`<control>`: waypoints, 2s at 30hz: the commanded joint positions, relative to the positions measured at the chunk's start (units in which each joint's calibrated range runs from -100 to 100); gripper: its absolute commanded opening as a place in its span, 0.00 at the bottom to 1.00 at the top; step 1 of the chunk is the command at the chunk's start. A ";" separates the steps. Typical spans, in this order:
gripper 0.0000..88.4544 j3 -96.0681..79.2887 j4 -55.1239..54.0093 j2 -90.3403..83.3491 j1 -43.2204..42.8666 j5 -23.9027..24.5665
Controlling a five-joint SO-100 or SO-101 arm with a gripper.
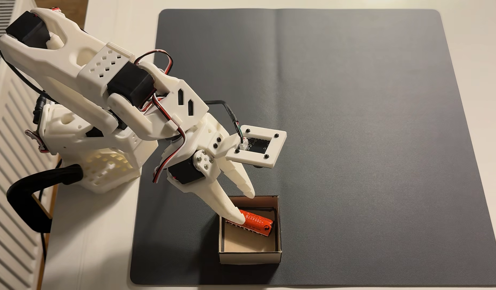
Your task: Pick the red object and place it in the box
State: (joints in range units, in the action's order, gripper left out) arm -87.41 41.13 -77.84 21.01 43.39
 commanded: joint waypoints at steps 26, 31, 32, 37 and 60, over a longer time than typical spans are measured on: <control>0.01 9.27 14.90 -0.99 -18.78 7.98; 0.01 6.73 16.56 -7.11 -20.04 8.03; 0.01 5.55 16.56 -9.24 -20.27 8.08; 0.01 -1.34 16.65 -21.48 -20.49 8.03; 0.01 -12.41 17.26 -19.78 -20.49 7.93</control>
State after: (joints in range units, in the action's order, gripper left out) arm -99.09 57.83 -97.93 0.67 51.43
